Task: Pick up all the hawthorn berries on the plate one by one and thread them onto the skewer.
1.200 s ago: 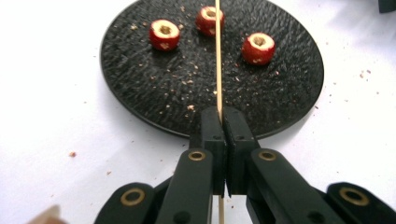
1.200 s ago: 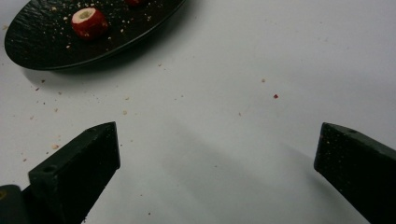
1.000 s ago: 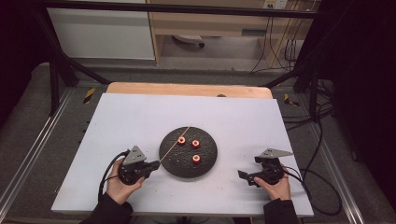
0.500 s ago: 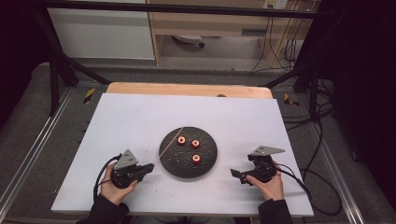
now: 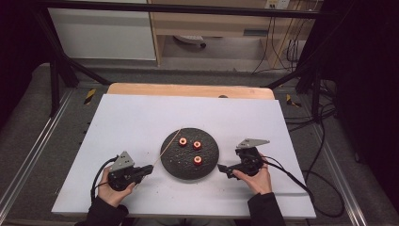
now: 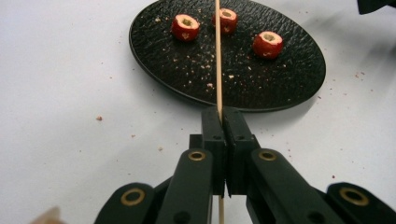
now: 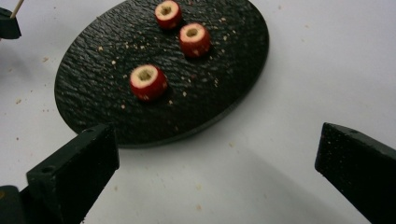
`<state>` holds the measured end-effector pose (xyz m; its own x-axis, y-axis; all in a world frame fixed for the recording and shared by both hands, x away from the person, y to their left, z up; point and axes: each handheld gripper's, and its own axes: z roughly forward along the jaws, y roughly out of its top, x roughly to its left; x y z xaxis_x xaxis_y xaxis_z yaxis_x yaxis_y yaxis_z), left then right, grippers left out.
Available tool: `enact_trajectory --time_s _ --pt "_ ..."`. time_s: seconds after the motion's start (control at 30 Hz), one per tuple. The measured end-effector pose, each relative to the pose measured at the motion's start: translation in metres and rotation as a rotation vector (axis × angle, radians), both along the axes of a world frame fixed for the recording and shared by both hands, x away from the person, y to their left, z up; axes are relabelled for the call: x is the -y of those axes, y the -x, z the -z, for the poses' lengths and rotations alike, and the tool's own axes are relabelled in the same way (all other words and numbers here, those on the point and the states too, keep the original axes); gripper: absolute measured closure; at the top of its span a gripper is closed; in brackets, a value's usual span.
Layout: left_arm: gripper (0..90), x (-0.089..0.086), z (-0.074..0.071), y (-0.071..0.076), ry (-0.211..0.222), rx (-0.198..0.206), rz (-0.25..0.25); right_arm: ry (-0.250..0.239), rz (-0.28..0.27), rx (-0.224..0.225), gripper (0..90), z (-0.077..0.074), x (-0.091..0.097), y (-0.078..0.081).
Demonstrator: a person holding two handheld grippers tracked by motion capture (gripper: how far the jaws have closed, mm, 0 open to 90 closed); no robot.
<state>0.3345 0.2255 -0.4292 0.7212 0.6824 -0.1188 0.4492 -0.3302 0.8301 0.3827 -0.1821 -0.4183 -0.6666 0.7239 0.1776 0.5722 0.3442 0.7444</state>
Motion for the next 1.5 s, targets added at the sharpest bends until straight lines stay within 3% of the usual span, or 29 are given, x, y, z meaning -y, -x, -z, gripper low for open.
enact_trajectory --time_s 0.37,0.5,0.63,0.87,1.07,1.5 --pt "88.3 0.002 0.002 0.001 -0.008 -0.01 0.011 0.153 -0.085 -0.025 2.6 -0.027 -0.055 -0.013" --pt "88.3 0.002 0.002 0.001 -0.014 -0.011 0.016 0.182 -0.116 -0.067 7.7 -0.032 -0.072 -0.024" --pt "88.3 0.002 0.002 0.001 -0.018 -0.011 0.015 0.199 -0.131 -0.09 14.3 -0.032 -0.08 -0.03" --pt "88.3 0.001 0.002 0.001 -0.024 -0.011 0.015 0.307 -0.207 -0.174 25.5 -0.024 -0.1 -0.041" --pt "88.3 0.002 0.003 0.0 -0.031 -0.016 0.015 0.362 -0.233 -0.208 34.3 -0.017 -0.113 -0.047" --pt "88.3 0.004 0.003 0.0 -0.041 -0.021 0.022 0.372 -0.247 -0.256 52.6 -0.009 -0.118 -0.058"
